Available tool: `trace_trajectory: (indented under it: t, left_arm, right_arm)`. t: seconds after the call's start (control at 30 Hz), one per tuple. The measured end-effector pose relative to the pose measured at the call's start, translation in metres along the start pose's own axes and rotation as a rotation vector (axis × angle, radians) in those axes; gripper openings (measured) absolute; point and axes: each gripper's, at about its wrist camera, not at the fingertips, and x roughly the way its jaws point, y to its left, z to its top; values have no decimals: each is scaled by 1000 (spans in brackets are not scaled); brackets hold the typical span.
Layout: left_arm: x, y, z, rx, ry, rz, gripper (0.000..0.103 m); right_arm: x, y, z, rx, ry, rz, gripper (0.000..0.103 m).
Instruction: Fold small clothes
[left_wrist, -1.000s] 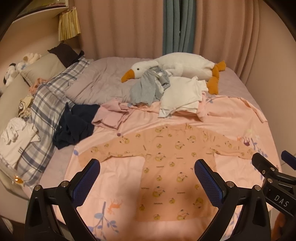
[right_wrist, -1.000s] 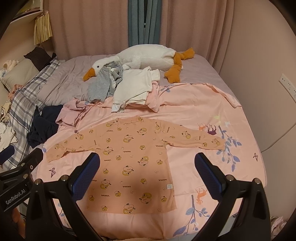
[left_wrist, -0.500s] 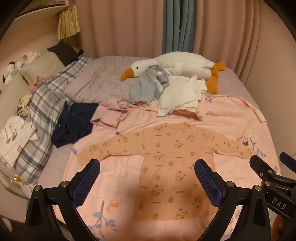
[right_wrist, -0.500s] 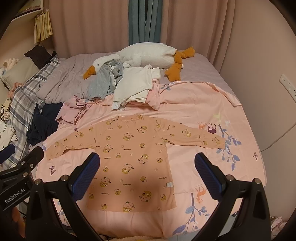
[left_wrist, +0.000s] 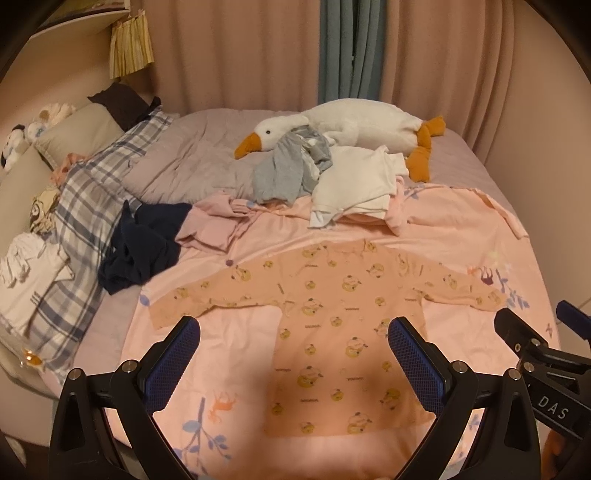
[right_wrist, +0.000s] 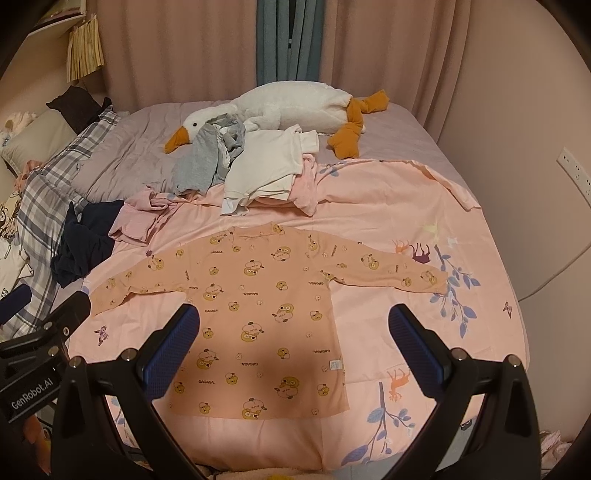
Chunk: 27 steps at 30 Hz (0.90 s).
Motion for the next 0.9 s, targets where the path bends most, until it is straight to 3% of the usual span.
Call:
trace_trajectory:
  t: [0.53,0.9]
  left_arm:
    - [12,10,1,-21,47,-7,102]
    - [62,27,15,-79,116,-23,102]
  right_arm:
    - [12,8,2,-15,39,16,103]
    - [53,-2,13,-20,123,37,103]
